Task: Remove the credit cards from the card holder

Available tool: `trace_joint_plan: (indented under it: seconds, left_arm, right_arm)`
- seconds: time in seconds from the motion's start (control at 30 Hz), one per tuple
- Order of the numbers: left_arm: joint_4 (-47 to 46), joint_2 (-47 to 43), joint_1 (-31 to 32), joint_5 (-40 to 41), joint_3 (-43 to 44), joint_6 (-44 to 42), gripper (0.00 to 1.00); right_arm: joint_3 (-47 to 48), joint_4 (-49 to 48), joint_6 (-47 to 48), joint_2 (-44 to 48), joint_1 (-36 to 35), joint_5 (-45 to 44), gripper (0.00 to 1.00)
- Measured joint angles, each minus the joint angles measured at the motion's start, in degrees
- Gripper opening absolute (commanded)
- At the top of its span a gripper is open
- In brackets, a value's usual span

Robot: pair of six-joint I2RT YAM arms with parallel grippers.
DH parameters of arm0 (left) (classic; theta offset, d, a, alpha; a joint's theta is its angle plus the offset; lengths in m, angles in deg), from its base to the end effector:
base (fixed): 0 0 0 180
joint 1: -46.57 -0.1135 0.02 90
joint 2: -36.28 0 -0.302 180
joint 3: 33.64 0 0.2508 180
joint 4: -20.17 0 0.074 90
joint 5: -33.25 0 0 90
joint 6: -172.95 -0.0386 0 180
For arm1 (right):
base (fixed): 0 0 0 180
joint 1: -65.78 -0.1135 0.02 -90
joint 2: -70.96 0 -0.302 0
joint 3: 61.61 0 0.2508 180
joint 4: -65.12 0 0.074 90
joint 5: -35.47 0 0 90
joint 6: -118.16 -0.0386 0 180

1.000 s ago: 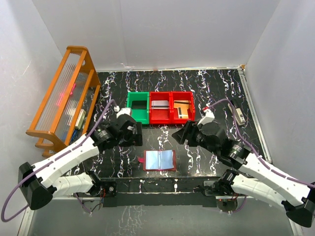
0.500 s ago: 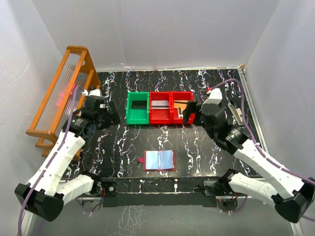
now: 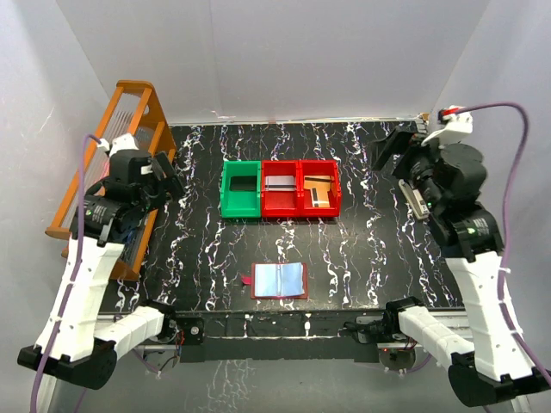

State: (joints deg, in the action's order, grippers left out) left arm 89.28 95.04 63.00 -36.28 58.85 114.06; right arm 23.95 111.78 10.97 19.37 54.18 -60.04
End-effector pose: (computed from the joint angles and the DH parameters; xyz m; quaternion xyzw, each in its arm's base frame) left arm 0.1590 -0.0328 0.4472 -0.1926 0.8568 -0.0375 0.4768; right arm 0.1477 0.0265 0.4656 0.0680 0.7776 0.1187 0.6137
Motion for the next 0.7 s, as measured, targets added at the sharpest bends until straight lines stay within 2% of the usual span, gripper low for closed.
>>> trace_joint_plan:
  seconds: [0.23, 0.37, 0.7]
  left_arm:
    - [0.9, -3.0, -0.1, 4.4, 8.8, -0.9, 0.99]
    - [0.8, -4.6, -0.1, 6.2, 12.3, -2.2, 0.99]
    - [0.5, -4.4, -0.1, 6.8, 12.3, -4.5, 0.99]
  right_arm:
    - [10.3, 0.4, 2.3, 1.5, 0.0, 3.8, 0.98]
    - [10.9, 0.8, 2.5, 3.0, 0.0, 3.7, 0.98]
    - [9.7, 4.9, 2.5, 2.9, 0.0, 2.9, 0.98]
